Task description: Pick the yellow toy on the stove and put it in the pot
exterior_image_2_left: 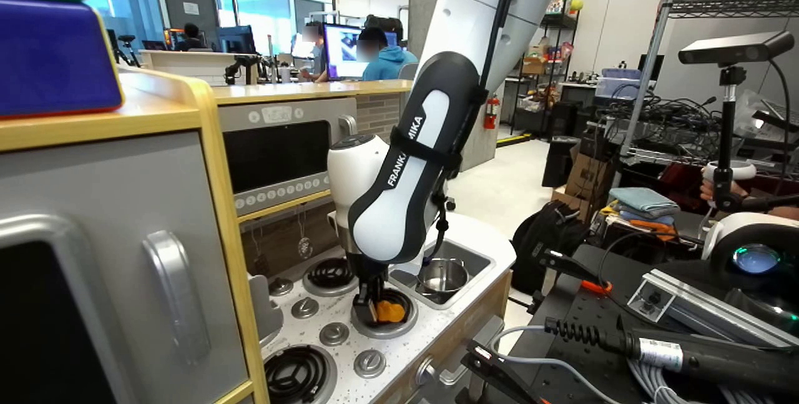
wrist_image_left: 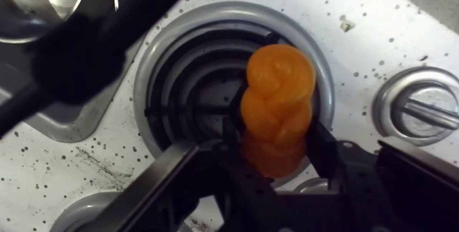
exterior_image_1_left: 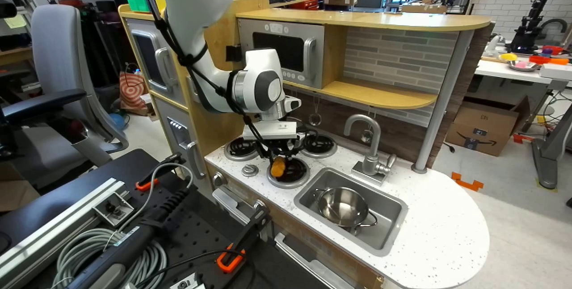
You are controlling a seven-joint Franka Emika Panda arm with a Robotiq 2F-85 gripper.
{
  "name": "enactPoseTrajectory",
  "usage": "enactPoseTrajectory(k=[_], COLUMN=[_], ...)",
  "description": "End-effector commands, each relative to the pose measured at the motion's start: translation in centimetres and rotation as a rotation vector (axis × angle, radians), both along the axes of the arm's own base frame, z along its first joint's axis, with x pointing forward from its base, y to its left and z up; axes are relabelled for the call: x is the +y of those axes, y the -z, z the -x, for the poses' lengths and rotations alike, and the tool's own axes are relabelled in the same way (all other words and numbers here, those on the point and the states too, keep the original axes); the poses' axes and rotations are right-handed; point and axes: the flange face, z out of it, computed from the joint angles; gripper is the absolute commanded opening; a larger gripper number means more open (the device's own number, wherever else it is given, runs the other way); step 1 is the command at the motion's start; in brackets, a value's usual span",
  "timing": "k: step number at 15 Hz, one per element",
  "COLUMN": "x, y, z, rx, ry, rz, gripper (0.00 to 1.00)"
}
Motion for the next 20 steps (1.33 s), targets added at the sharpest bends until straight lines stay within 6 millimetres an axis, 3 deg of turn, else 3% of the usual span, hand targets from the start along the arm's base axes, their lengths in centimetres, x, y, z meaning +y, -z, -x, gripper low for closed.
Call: enactPoseTrajectory(k=[1,6,8,12,16,20], x=[-3.1,-9.1,-12.0,-15.0,-16.1,-17.3], y=[-3.7,-9.1,-10.2,-7.7,-3.8,-1.3], z=[-0.8,-2.5,-3.4,-3.1,-2.4,-3.0], rx=[-0.023,-0.102,-0.108,-0.059,-0.029,-0.037], ry=[0.085,0.267,0.344,0.427,0.497,0.603], rz=[-0.065,-0.135,-0.134,-0.058,0.003,0.031], gripper=[0.18,0.18,0.18,0.18,0.18,0.18])
